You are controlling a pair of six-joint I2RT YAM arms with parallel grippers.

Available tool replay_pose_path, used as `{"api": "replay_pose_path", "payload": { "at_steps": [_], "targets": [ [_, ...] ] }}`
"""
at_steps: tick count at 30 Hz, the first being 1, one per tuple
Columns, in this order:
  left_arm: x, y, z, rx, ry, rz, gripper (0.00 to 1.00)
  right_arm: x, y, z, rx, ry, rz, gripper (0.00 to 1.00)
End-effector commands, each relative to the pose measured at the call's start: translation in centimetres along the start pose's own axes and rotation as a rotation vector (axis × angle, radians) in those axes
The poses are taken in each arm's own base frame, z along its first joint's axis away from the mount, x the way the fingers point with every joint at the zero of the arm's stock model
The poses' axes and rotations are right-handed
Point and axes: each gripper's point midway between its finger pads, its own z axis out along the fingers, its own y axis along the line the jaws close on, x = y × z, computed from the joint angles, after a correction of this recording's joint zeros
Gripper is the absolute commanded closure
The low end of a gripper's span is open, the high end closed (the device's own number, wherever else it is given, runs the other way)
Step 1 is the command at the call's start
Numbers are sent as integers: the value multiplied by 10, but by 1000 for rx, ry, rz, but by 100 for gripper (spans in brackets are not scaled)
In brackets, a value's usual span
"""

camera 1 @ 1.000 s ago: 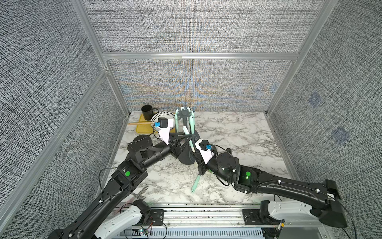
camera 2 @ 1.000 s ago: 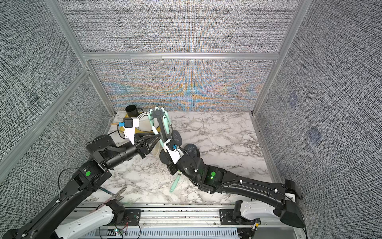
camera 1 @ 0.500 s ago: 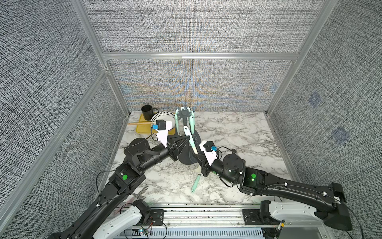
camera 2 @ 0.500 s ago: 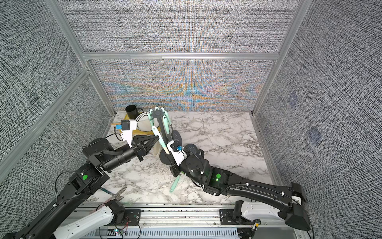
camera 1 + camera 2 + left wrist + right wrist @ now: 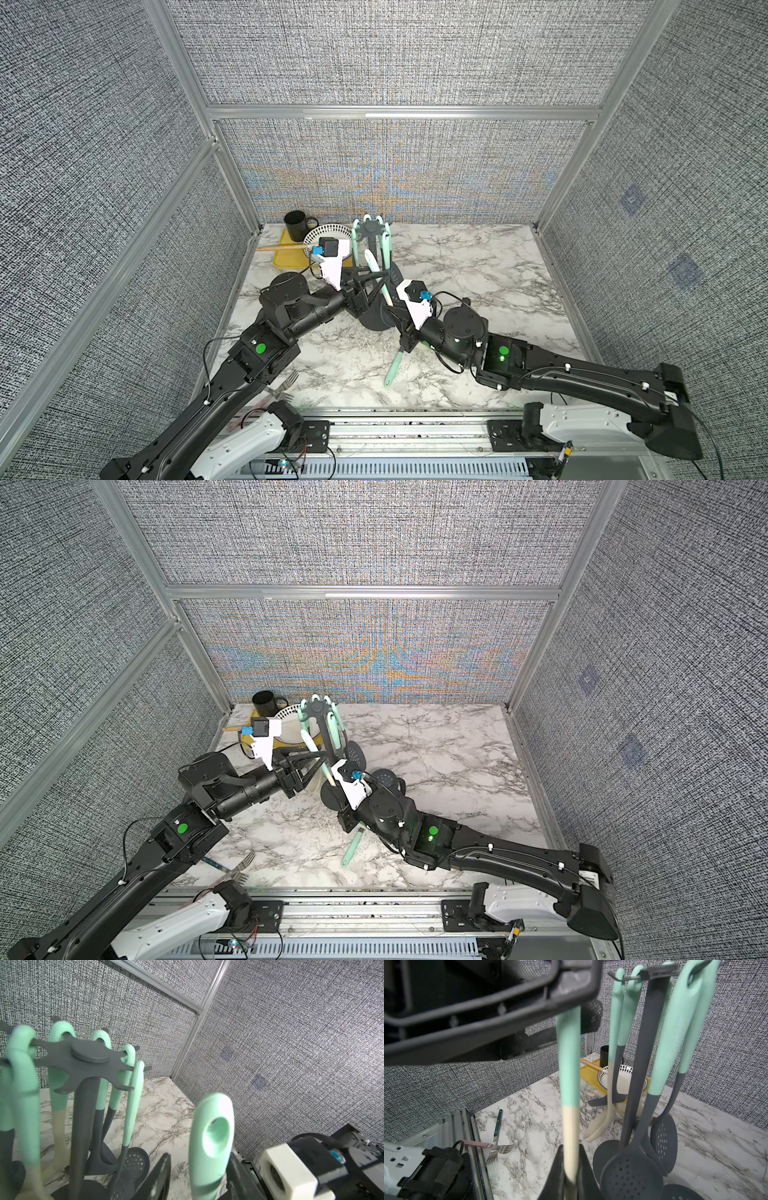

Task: Hang the skimmer on the kitchen utensil rack
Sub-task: Adjust the skimmer.

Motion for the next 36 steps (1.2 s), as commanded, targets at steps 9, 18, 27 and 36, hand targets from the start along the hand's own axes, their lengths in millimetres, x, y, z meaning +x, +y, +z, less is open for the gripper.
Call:
{"api": "replay_pose_path", "payload": {
  "at_steps": [9, 18, 27, 36],
  "targets": [
    [-15, -1, 0, -9, -59, 5, 86, -1, 8, 9, -10, -10, -2, 100],
    [-12, -23, -11, 100, -47, 116, 99, -14, 5, -20, -90, -73, 17, 55],
    [18, -90, -31, 529, 49, 598, 99, -43, 2, -70, -544, -106, -3, 19],
    [15, -109, -13, 722, 93, 721, 99, -48, 14, -78, -821, -77, -34, 19]
  ]
}}
